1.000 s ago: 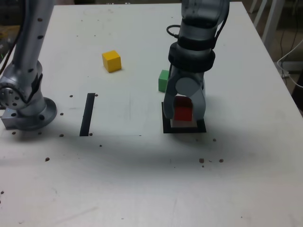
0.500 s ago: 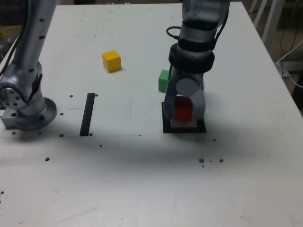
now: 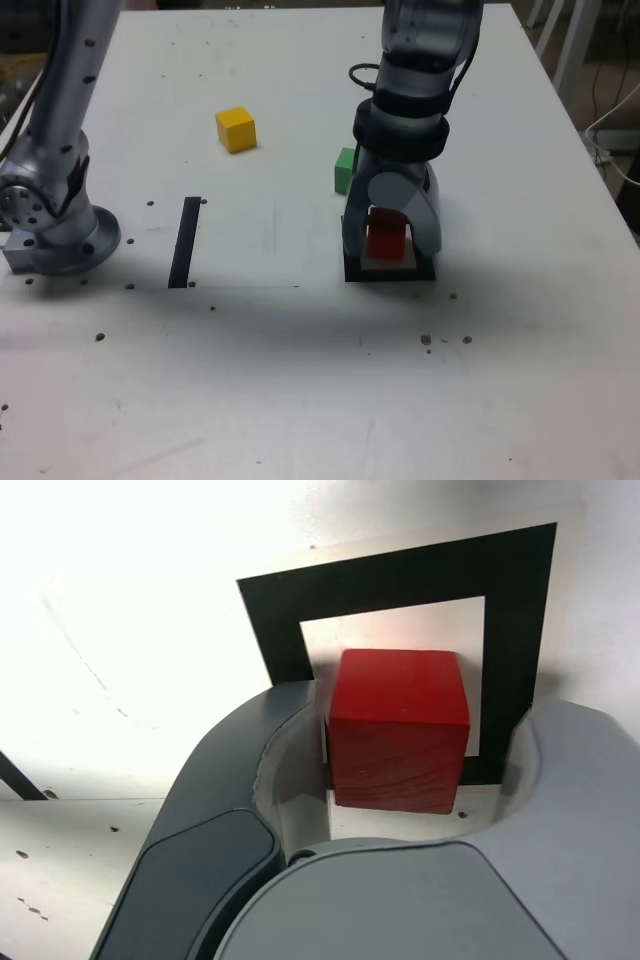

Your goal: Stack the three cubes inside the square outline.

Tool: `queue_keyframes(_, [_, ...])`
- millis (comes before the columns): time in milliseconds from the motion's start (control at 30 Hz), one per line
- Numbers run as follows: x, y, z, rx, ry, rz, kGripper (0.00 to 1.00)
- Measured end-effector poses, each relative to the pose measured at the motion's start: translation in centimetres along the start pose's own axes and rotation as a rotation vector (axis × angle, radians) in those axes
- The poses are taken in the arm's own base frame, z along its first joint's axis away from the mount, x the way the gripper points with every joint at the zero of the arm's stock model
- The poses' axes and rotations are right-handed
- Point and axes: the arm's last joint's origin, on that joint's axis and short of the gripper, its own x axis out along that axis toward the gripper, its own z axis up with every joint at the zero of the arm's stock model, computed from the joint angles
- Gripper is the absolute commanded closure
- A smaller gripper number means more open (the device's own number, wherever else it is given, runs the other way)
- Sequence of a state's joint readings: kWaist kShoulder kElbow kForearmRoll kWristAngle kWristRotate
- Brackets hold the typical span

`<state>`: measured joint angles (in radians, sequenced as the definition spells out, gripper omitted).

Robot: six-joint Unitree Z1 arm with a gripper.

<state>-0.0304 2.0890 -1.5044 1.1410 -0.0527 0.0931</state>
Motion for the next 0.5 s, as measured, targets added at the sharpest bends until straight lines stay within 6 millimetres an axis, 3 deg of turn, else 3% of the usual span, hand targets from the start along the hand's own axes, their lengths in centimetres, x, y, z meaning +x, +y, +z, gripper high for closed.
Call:
queue_keyframes(200, [-2.0,0.1,-2.4,-0.038,-0.018,0.044,0.01])
queue_keyframes(500, [-4.1,2.6,-8.5,-0.135,-0.039,0.066,0.01])
